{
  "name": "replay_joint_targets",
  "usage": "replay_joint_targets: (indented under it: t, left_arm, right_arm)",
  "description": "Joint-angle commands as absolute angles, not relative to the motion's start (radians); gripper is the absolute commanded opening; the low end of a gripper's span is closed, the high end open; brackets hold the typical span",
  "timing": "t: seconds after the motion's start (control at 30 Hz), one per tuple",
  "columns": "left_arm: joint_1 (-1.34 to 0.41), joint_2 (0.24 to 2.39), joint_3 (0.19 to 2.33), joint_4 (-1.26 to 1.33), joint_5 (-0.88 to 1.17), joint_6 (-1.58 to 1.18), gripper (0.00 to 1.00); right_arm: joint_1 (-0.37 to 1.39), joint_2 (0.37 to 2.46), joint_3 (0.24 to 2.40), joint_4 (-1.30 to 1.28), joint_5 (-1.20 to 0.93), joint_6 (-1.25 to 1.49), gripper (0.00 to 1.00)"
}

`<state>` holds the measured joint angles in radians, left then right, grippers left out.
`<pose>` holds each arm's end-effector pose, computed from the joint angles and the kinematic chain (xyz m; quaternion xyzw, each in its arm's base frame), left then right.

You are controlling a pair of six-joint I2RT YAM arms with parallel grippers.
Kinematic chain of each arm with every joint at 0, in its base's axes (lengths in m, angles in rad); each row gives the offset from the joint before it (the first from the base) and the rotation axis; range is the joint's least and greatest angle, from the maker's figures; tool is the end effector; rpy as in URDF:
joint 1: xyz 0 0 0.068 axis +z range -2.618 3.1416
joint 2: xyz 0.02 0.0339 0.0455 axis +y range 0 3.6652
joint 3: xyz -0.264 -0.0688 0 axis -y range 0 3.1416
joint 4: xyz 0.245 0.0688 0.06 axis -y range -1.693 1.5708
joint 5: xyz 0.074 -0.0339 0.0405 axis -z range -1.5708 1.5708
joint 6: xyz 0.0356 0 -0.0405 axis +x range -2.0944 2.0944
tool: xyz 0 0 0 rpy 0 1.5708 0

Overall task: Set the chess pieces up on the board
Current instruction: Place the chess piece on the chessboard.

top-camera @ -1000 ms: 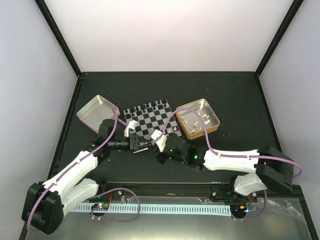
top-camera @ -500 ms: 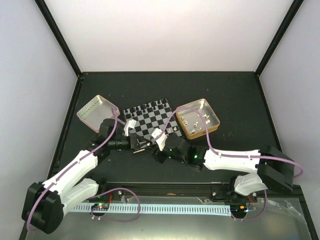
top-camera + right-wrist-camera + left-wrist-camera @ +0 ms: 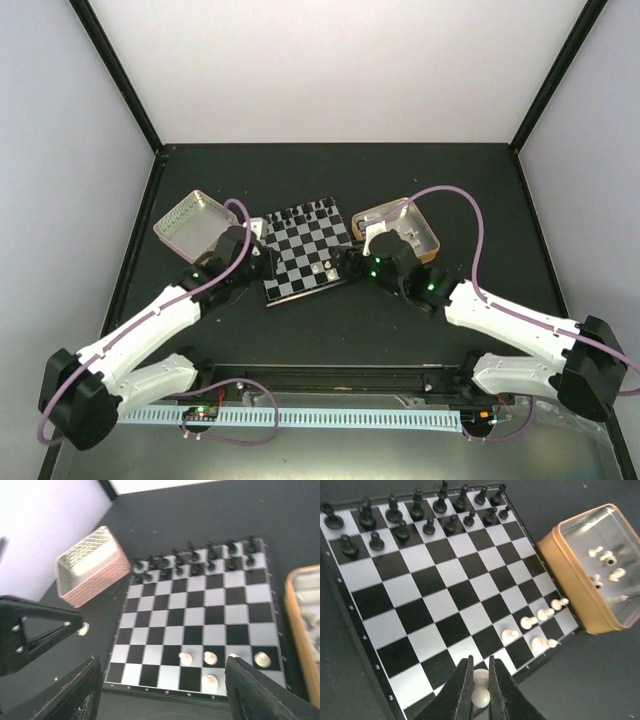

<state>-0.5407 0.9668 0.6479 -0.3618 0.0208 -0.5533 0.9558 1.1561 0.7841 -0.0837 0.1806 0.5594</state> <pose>0.1768 -0.1070 0.2420 -0.0012 0.9026 -0.2319 0.3628 0.1561 0.2100 0.2740 -0.1196 0.8379 0.3065 0.4354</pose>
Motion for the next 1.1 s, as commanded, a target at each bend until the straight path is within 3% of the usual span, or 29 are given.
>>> replay_joint_targets:
  t: [0.0, 0.33, 0.97, 1.07]
  left_arm:
    - [-0.631, 1.039, 0.723, -0.436, -0.283, -0.519, 0.02]
    - [-0.68, 1.101, 0.527, -0.293, -0.312, -0.655, 0.02]
    - [-0.678, 1.339, 0.506, -0.163, -0.361, -0.625, 0.02]
    - [-0.678, 1.352, 0.503, -0.16, -0.358, -0.632, 0.08]
  right_arm:
    - [0.891, 1.159, 0.814, -0.24, 0.156, 0.71, 0.68]
    - [0.823, 1.258, 0.832, -0.233, 0.034, 0.751, 0.68]
    - [0.823, 1.266, 0.846, -0.241, 0.03, 0.764, 0.68]
    - [0.823, 1.269, 0.847, -0.241, 0.025, 0.76, 0.68]
